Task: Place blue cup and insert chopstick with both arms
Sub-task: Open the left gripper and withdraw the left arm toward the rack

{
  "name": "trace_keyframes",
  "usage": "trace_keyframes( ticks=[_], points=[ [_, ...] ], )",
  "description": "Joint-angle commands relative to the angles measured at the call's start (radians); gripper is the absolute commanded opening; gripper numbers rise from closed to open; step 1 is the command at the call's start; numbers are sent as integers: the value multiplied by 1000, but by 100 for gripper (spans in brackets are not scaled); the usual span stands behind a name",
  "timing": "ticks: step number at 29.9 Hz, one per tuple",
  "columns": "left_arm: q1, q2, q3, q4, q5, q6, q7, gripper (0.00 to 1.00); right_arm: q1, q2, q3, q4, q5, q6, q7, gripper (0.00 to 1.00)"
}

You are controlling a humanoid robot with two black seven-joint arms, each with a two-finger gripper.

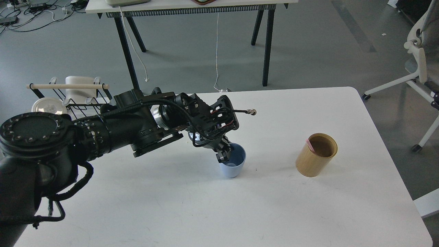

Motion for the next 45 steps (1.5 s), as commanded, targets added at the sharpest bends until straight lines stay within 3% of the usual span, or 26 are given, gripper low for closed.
trace_keyframes(
  ticks=[1,4,9,17,22,30,39,40,45],
  points=[
    [-11,0,-2,1,-111,0,0,38,0,-1,-3,2,0,0,0,99],
    [-11,0,-5,-1,-185,0,0,47,0,0,-5,3,0,0,0,99],
    [-3,49,-103,-2,-349,0,0,72,2,5,3,11,0,0,0,99],
    [5,106,-217,34,-597,0,0,79,23,9,1,17,-26,0,0,99],
    [38,213,-319,22,-910,0,0,80,84,15,7,15,-47,0,0,98],
    [153,336,-557,18,-1294,0,0,86,199,-47,35,58,-683,0,0,98],
    [276,437,-701,-16,-1402,0,0,90,190,-207,58,432,-1306,0,0,98],
    [279,445,-712,-16,-1402,0,0,92,189,-216,35,461,-1398,-15,0,98],
    [281,500,-721,-16,-1403,0,0,95,187,-215,-138,515,-1623,-509,0,98]
  ],
)
